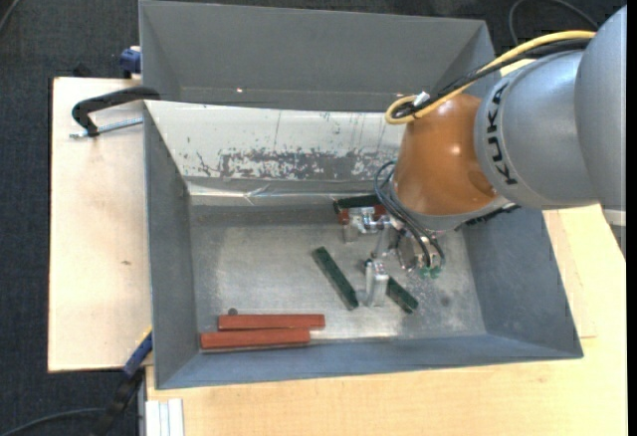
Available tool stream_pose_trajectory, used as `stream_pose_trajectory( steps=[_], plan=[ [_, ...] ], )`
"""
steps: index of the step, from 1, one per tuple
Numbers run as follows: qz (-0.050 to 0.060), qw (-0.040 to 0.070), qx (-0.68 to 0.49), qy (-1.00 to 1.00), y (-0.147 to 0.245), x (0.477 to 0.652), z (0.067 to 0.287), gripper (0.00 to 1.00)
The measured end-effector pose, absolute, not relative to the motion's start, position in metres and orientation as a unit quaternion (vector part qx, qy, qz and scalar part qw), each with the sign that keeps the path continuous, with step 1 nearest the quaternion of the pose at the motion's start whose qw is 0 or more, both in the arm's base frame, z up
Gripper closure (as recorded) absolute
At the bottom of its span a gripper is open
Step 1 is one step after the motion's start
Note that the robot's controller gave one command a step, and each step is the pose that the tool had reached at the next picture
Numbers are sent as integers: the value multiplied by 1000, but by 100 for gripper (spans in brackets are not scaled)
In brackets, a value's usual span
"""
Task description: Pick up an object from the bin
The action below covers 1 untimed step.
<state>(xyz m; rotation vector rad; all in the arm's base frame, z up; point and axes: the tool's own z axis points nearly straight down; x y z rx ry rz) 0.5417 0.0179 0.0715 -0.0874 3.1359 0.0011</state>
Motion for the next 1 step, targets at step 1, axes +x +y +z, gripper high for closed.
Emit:
stream_pose_trajectory(
  steps=[1],
  plan=[
    [1,-2,28,1000,19,490,79,0]
  ],
)
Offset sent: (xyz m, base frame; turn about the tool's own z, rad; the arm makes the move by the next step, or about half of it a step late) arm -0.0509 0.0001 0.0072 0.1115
